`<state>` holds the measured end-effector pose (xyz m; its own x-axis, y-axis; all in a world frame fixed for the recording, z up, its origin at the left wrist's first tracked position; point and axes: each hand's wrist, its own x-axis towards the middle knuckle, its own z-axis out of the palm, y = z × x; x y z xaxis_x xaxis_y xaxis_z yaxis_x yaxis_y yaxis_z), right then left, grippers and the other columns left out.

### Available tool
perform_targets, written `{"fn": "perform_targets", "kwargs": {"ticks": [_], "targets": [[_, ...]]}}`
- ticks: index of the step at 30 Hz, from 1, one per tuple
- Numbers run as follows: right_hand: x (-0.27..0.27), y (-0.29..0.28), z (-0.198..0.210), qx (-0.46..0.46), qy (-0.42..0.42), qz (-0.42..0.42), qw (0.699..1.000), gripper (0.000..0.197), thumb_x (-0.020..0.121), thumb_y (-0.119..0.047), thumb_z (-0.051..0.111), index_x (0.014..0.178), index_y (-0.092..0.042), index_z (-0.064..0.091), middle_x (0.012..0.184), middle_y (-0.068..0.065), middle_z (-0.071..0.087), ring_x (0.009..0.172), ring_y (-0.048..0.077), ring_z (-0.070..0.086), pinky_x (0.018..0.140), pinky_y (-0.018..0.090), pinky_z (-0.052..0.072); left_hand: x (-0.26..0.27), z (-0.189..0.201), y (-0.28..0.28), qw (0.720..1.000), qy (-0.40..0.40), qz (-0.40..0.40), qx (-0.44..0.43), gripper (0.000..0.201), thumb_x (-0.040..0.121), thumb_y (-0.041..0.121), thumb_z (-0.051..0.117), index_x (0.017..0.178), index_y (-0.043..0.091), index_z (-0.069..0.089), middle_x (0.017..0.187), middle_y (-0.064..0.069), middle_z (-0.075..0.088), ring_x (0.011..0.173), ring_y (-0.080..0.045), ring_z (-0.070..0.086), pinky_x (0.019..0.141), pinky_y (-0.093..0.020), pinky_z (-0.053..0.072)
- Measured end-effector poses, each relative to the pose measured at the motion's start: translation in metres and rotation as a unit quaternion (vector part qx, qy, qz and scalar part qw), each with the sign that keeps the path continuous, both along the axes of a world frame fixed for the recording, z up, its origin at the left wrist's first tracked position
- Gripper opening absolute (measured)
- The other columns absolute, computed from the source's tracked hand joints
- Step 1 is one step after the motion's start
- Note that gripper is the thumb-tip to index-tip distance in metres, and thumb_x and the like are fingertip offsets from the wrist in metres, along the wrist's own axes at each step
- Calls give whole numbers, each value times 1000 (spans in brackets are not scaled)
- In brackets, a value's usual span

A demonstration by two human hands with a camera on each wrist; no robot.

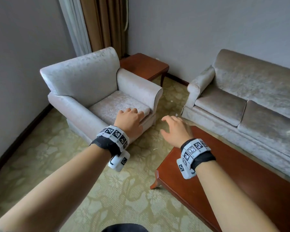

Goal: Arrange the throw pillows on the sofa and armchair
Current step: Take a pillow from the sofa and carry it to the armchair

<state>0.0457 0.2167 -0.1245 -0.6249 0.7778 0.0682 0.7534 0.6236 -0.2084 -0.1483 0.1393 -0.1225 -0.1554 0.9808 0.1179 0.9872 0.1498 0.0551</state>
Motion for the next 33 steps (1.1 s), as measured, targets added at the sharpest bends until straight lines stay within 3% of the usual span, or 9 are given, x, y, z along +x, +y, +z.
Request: {"fn": "perform_targets", "kwargs": {"ticks": [5, 12, 16, 20, 25, 33], "targets": [[-35, 34, -10, -34, 62, 51, 996, 39, 89, -41, 58, 125, -28, 53, 120, -3, 60, 111, 21, 53, 85, 35, 46, -34, -6, 10, 997, -3, 72, 11, 40, 87, 46, 52, 123, 30, 53, 116, 1, 59, 108, -23, 54, 85, -41, 41], [-82, 79, -45, -79, 108, 84, 988, 38, 87, -42, 61, 123, -29, 54, 115, -5, 60, 111, 20, 52, 89, 40, 48, -85, -35, 16, 987, -47, 156, 7, 39, 87, 48, 51, 122, 30, 54, 116, 3, 58, 108, -23, 53, 85, -38, 41], [-109, 121, -57, -83, 95, 60, 990, 40, 88, -41, 61, 125, -29, 54, 117, -5, 60, 110, 20, 52, 89, 39, 48, -131, -50, 50, 983, -63, 171, 7, 38, 88, 47, 52, 122, 31, 55, 116, 3, 58, 109, -23, 54, 86, -38, 43], [-129, 167, -52, -62, 74, 22, 995, 41, 88, -40, 60, 127, -27, 55, 122, -4, 60, 112, 21, 50, 91, 39, 45, -176, -52, 108, 988, -50, 146, 14, 40, 90, 50, 50, 125, 33, 53, 120, 4, 58, 112, -23, 52, 90, -39, 43], [-144, 230, -47, -54, 71, -50, 995, 41, 89, -40, 60, 126, -27, 54, 126, 0, 59, 119, 26, 50, 97, 48, 43, -211, -47, 199, 998, -19, 56, 0, 41, 90, 51, 50, 125, 31, 53, 119, 4, 58, 109, -24, 53, 90, -41, 42], [-132, 311, -55, -69, 57, -137, 986, 41, 87, -42, 59, 124, -27, 54, 125, -2, 59, 118, 23, 51, 95, 47, 44, -212, -47, 328, 999, -2, -43, -30, 41, 87, 51, 51, 122, 30, 56, 115, 3, 61, 106, -25, 54, 89, -43, 44]]}}
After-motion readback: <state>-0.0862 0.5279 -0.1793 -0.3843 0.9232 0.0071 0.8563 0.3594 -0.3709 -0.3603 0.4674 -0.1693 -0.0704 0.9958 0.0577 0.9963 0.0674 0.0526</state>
